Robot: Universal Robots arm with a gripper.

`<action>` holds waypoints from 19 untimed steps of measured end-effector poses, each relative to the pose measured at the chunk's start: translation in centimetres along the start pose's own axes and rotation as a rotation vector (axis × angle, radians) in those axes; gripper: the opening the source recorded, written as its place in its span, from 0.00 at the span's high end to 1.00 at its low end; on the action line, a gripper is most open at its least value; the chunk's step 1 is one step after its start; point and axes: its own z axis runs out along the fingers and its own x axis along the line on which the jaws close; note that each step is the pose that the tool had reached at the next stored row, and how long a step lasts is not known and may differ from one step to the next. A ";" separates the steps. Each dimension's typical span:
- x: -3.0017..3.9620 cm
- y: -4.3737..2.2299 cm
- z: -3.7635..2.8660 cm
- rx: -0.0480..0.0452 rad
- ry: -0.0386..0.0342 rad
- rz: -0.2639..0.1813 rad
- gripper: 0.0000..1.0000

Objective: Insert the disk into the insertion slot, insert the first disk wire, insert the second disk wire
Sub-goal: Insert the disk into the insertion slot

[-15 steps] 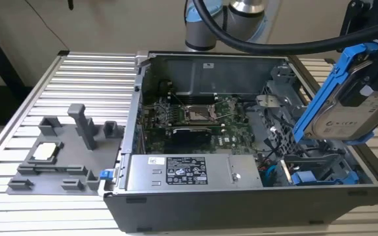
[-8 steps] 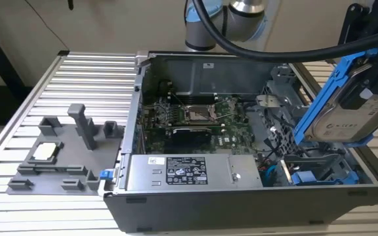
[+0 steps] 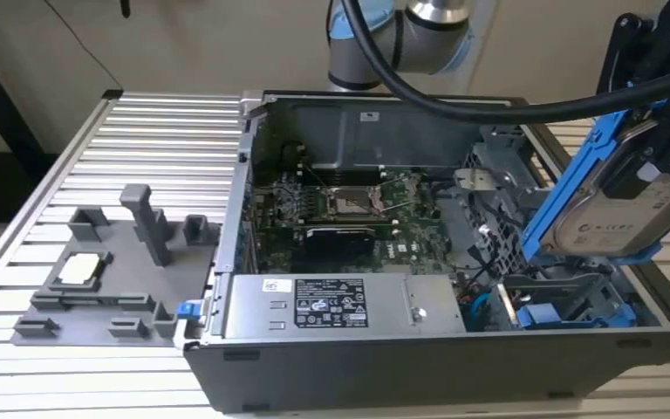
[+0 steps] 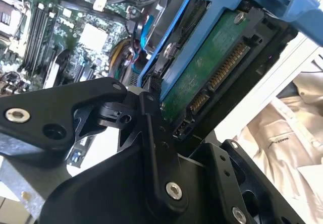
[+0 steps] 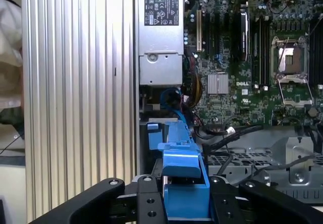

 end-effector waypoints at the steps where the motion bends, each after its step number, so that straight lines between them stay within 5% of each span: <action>1: 0.00 -0.03 0.05 -0.0001 0.0005 0.000 0.67; 19: -0.03 -0.39 1.35 0.0001 0.0051 0.000 0.67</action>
